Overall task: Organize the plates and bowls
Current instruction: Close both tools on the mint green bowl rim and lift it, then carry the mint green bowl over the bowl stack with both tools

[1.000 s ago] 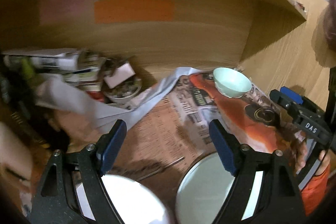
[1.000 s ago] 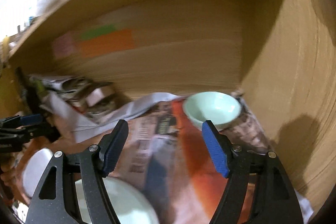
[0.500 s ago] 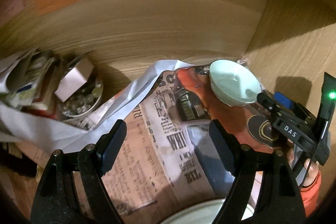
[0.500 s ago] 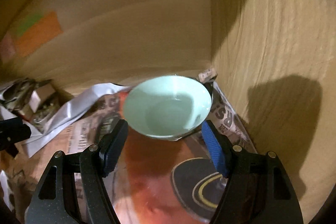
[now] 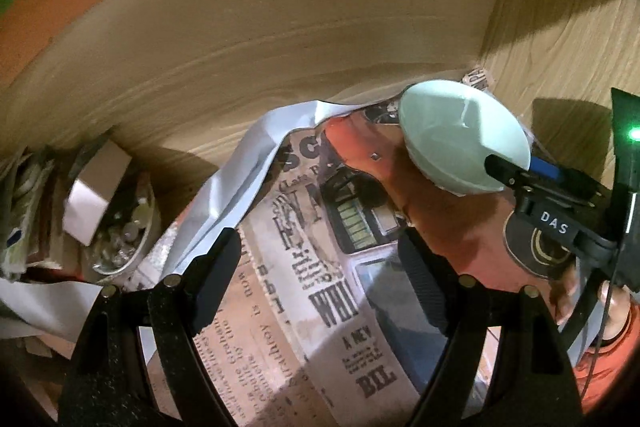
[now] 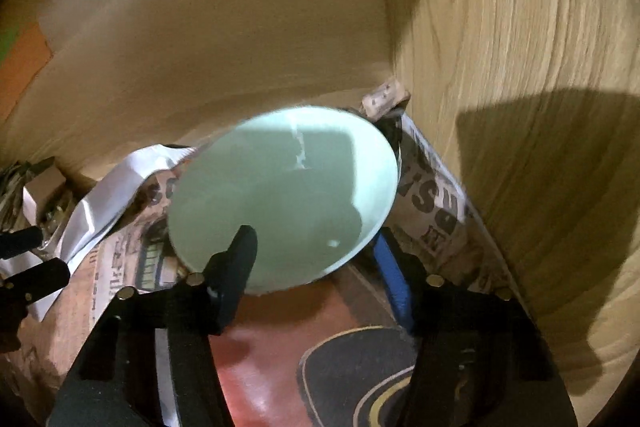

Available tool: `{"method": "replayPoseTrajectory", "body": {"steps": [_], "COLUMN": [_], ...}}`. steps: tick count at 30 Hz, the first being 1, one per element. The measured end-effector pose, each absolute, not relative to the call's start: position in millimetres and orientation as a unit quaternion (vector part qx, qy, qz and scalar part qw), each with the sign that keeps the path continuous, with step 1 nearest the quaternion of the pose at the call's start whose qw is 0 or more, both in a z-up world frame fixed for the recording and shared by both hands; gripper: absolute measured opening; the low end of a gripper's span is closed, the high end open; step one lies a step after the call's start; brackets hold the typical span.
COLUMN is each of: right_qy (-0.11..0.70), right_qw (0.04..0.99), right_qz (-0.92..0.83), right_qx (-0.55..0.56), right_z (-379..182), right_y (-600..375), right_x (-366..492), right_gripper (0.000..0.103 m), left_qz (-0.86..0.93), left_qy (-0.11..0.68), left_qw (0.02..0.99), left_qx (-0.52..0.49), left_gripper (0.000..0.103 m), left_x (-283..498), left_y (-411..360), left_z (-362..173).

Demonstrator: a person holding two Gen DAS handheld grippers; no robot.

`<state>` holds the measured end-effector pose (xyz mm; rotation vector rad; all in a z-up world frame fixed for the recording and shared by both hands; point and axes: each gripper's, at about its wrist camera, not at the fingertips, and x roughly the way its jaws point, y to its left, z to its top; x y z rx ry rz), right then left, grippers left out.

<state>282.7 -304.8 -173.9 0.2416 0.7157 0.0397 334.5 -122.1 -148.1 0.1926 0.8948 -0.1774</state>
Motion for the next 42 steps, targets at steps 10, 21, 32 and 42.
{"method": "replayPoseTrajectory", "body": {"steps": [10,21,32,42], "right_qy": [0.361,0.377,0.382,0.382], "right_qw": [0.925,0.912,0.905,0.909], "right_qz": [0.052,0.153,0.168,0.154], "right_qx": [0.106,0.051,0.083,0.065], "right_z": [-178.5,-177.8,-180.7,-179.8], "right_y": [-303.5,-270.9,-275.8,-262.5], "right_x": [282.7,265.2,266.5,265.1], "right_gripper": [0.028,0.028,0.028,0.027], "left_qz": [-0.09,-0.074,-0.085,-0.094], "left_qy": [0.443,0.455,0.482,0.47], "left_qw": [0.888,0.884,0.867,0.868], "left_qx": [0.084,0.082,0.088,0.133], "left_gripper": [0.081,0.08,0.032,0.016], "left_x": [351.2,358.4,367.0,356.3], "left_y": [-127.7,-123.3,-127.9,-144.8], "left_z": [-162.8,-173.5,-194.3,-191.8]}}
